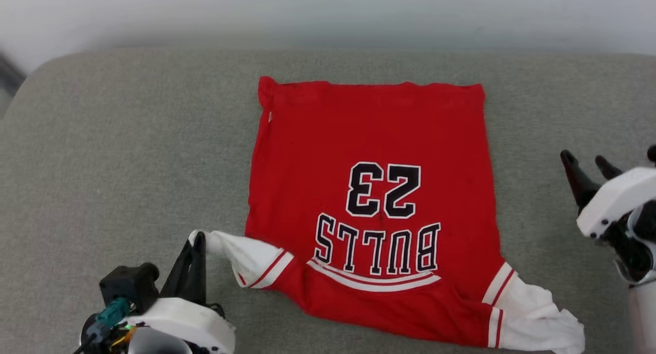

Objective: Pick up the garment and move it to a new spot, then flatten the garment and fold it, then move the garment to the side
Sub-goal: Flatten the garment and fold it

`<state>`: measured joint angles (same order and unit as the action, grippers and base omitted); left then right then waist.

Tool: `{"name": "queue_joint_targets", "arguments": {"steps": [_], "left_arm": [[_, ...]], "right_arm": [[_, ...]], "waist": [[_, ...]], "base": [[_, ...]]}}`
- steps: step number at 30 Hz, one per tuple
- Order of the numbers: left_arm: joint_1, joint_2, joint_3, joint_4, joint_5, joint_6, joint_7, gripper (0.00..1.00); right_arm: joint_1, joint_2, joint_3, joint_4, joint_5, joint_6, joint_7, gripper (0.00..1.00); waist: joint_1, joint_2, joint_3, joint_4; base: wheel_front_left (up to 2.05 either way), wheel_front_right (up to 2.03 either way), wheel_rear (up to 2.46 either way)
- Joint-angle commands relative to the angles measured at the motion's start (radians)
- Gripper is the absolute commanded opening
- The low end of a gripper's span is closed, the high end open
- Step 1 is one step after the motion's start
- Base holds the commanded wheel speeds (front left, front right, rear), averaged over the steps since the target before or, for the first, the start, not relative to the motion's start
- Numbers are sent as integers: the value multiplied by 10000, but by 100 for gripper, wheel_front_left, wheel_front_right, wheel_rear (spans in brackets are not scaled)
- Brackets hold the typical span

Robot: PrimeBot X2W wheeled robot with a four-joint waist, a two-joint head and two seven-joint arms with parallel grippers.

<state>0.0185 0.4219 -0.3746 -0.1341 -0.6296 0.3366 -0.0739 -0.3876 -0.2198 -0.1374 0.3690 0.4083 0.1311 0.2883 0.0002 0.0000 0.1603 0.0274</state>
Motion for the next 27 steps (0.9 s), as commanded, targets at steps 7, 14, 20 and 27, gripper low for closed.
{"name": "queue_joint_targets", "arguments": {"steps": [7, 14, 20, 27], "left_arm": [[-1426, -479, -638, -134, 501, -467, -265, 0], [-2365, -861, -1076, -55, 768, -878, -555, 0], [-2852, -1058, -1344, 63, 909, -1129, -689, 0], [-3107, -1177, -1460, 389, 830, -1311, -808, 0]], "right_arm": [[-3230, -681, 75, 2585, 134, -6, 2120, 100], [-5602, -1080, -386, 4058, -172, -8, 3756, 100], [-6727, -1278, -537, 4778, -841, -8, 4132, 100], [-6716, -1206, -472, 5793, -1326, -12, 4868, 100]], "waist": [[-2, 0, 1715, 1486], [-2, 0, 2792, 2275], [-2, 0, 3378, 2654], [-2, 0, 3698, 2780]], "base": [[0, 0, 0], [0, 0, 0], [0, 0, 0], [0, 0, 0]]}}
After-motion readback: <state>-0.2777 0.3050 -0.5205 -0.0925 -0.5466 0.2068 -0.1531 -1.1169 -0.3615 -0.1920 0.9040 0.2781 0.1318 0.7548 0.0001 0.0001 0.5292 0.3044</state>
